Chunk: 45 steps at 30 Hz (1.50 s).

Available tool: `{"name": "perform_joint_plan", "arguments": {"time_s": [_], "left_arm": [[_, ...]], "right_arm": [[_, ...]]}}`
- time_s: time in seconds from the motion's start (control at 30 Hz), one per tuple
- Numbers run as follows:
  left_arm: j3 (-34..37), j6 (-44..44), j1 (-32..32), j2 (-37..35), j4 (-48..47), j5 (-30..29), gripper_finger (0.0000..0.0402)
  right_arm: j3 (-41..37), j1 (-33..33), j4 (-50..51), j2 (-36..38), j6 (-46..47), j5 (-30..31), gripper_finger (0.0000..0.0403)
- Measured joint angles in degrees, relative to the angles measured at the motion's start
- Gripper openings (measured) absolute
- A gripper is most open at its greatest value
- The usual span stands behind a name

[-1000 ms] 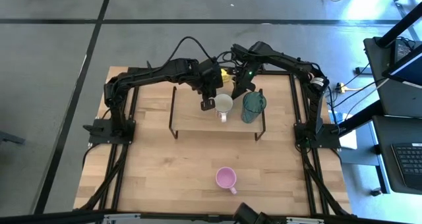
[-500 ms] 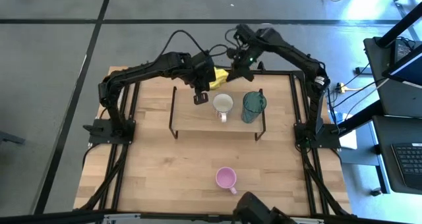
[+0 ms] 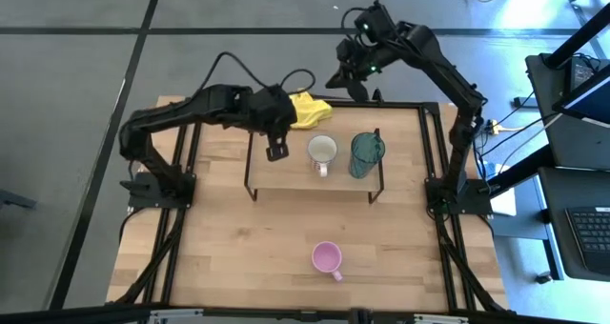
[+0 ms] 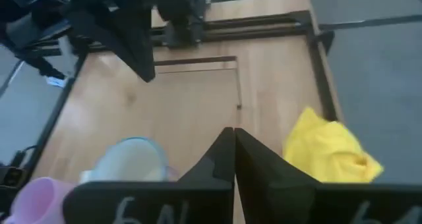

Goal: Stack small to large cups/mugs on shelf
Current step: Put the pink mug on the shelf

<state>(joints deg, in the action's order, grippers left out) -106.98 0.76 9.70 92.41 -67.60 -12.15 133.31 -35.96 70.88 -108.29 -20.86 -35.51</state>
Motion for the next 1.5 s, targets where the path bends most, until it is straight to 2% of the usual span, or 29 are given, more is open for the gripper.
{"name": "perform_joint_plan", "arguments": {"time_s": [0.1,0.27,0.37,0.53,0.6,0.67,0.83,0.93,1.13,1.2,1.37,1.5], "left_arm": [[0.1,-0.6,-2.7,-0.5,-0.1,-0.2,0.0004],[2.4,-0.8,-7.2,-0.7,1.9,-0.2,0.0001],[4.3,-1.8,-9.6,-0.7,3.0,0.0,0.0004],[5.1,-2.1,-13.7,-0.6,2.8,3.7,0.0006],[5.1,-2.2,-15.5,-0.6,2.8,3.9,0.0002],[5.1,-2.2,-17.4,-0.6,2.7,3.9,0.0001],[5.1,-3.6,-22.0,-0.6,2.6,3.3,0.0005],[5.1,-6.5,-25.0,-0.6,2.6,0.7,0.0002],[5.6,-16.5,-31.6,-0.5,5.0,-6.5,0.0005],[7.3,-19.3,-34.3,-0.3,9.3,-8.2,0.0005],[13.8,-23.6,-40.6,-0.2,23.8,-8.5,0.0002],[18.5,-24.7,-44.3,-0.2,31.8,-8.5,0.0006]], "right_arm": [[-0.1,3.1,1.9,1.3,1.2,-1.8,0.0007],[-0.1,10.2,1.7,3.4,2.5,-13.4,0.0007],[-0.1,14.2,-0.4,4.5,5.8,-13.6,0.0007],[-0.1,20.7,-4.6,6.2,12.4,-13.2,0.0007],[-0.1,23.5,-4.8,6.8,14.9,-10.1,0.0007],[-0.1,26.9,-3.9,6.9,16.5,-4.5,0.0007],[-0.1,36.0,3.4,6.9,23.2,13.4,0.0007],[-0.1,41.6,7.3,6.8,28.8,23.5,0.0007],[-0.1,52.6,8.3,7.1,39.2,33.6,0.0007],[-0.5,56.5,9.2,7.0,42.5,37.6,0.0007],[-3.3,65.4,9.6,6.9,50.5,46.6,0.0007],[-6.4,69.5,9.2,6.8,55.0,48.9,0.0007]]}}
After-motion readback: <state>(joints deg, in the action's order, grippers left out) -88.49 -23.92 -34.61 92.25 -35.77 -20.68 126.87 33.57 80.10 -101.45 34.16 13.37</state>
